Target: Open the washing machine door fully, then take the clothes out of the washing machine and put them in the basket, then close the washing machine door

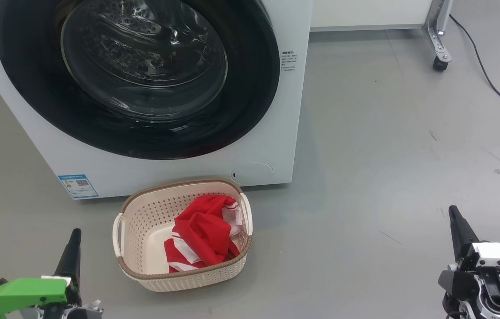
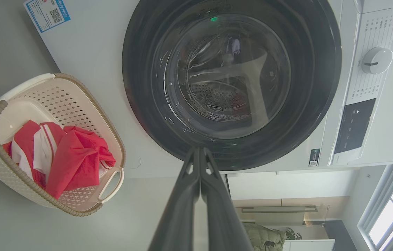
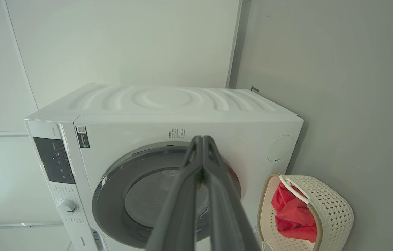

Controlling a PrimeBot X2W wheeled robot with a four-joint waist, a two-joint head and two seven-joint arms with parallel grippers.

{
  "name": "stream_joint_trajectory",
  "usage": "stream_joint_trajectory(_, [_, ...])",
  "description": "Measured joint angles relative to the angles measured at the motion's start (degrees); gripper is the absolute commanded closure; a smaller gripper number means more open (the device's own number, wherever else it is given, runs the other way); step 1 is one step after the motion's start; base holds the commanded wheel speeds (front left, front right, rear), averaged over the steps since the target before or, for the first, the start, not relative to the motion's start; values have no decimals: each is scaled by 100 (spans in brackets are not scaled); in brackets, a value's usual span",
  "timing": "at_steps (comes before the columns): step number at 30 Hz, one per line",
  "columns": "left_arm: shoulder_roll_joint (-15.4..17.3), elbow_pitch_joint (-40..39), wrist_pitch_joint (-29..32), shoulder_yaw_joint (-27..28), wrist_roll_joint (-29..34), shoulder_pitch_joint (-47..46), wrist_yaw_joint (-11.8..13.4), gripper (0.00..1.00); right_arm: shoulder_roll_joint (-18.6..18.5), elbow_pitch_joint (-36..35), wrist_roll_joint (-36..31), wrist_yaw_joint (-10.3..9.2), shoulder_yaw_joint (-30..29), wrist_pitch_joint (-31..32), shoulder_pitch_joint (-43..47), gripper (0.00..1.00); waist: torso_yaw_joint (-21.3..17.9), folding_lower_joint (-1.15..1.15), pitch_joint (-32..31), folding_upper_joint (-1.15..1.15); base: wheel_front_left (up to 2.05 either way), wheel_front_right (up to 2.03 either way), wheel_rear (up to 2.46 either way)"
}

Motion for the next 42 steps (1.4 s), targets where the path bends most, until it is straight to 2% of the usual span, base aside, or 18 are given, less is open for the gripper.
stream_joint_trajectory(42, [0,98,19,42,0,-22,-45,100,2,71,-1,12,-32,7,-55,100,0,0,-4,0,0,0,0])
